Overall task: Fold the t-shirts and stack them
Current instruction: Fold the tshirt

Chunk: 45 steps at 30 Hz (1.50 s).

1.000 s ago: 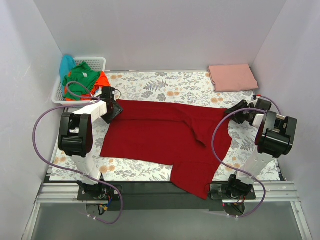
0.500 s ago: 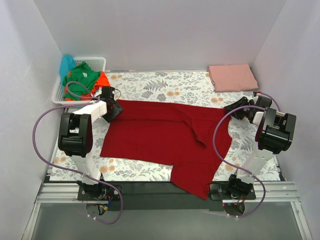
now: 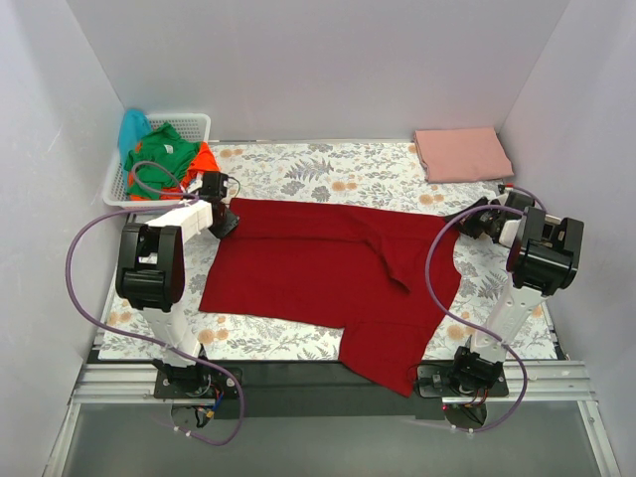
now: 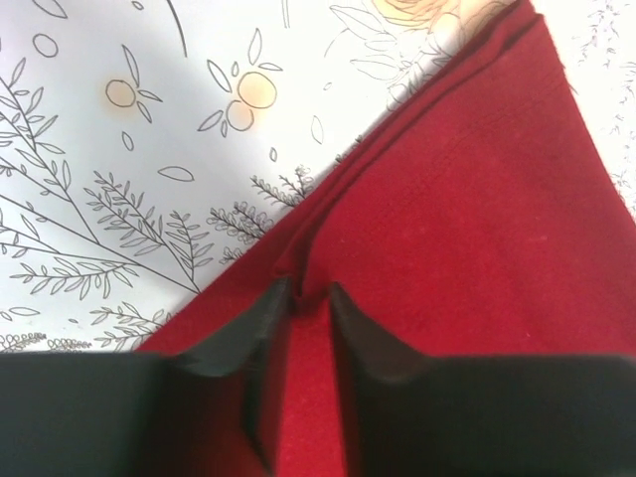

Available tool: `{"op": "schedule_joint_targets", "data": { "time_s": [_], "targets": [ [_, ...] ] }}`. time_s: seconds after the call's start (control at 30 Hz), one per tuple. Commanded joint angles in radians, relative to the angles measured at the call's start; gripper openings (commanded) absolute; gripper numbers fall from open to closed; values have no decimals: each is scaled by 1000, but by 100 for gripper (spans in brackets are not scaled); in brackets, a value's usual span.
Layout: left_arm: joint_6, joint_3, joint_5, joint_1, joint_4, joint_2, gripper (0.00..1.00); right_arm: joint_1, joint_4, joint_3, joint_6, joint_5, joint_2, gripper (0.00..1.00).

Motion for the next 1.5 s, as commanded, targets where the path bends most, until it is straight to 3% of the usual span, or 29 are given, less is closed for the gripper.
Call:
{"op": "schedule_joint_targets", "data": {
  "time_s": [0.0,0.03,0.13,0.6,0.93,1.33,1.47],
  "targets": [
    [16,27,-45,5,3,22,18,1,31,41,-8,-11,13,1],
    [19,27,-49,8,4,31,8,-1,30,44,-12,-5,15,1],
    [23,32,-68,22,-2,42,0,-10,28,58,-19,3,18,1],
    [66,56,-117,50,-28,59,0,-42,-33,181,-39,-8,82,1],
    [161,112,-80,48,4,54,0,-42,-56,173,-67,-8,91,1],
    [134,129,-112,50,-46,137,1,-42,-85,167,-91,12,85,1],
    [125,116,-94,48,-54,110,16,-41,-116,157,-116,28,36,19]
  ]
}}
